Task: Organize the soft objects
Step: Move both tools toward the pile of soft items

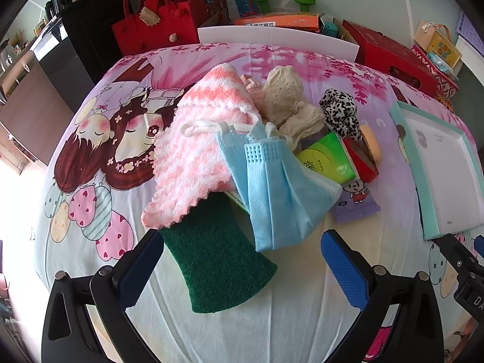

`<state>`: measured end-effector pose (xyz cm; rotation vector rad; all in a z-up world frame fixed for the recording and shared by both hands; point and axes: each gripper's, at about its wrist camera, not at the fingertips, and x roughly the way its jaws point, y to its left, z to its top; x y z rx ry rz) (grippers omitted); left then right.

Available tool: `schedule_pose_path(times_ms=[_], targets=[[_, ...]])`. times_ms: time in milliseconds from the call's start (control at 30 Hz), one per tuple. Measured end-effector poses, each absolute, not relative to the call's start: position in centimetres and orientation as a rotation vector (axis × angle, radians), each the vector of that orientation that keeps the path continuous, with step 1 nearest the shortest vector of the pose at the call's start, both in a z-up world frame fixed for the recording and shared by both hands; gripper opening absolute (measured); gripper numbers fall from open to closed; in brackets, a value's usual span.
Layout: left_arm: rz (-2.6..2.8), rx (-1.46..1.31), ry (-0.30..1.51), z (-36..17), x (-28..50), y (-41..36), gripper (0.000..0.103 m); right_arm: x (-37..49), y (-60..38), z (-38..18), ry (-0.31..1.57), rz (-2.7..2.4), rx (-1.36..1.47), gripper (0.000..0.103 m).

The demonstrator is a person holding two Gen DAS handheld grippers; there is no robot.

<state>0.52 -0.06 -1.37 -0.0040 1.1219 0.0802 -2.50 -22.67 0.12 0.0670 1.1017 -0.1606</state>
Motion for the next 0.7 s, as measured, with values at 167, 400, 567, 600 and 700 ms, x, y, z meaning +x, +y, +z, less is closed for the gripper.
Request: schedule_pose_path(times_ms=[167,400,567,600,700], targets=[[0.083,-0.003,1.125,-1.46,0.53,-0.05,0.103,-2.47,-22.71,0.14,1.103,-0.16,0.066,0.103],[0.089,-0.005,1.132,-1.63,0.58,0.07,0.103,-2.47,-22.71,0.14,1.103,-0.159,0.066,0.103],[0.089,-0.004,1.132,-1.63,0.57,0.07,0.103,-2.48,-22.7,0.12,1.103,-0.159,0.066,0.103],[0.089,-0.004,1.132,-1.64,0.58,0.08,0.103,-2.48,-22.7,0.13,1.103,-0.159,0.066,0.103],[0.089,-0.005,1.132,-1.64,0.59,0.09,0.103,-2.5,-22.69,0.13,1.103,-0.159,0.066,0.103]])
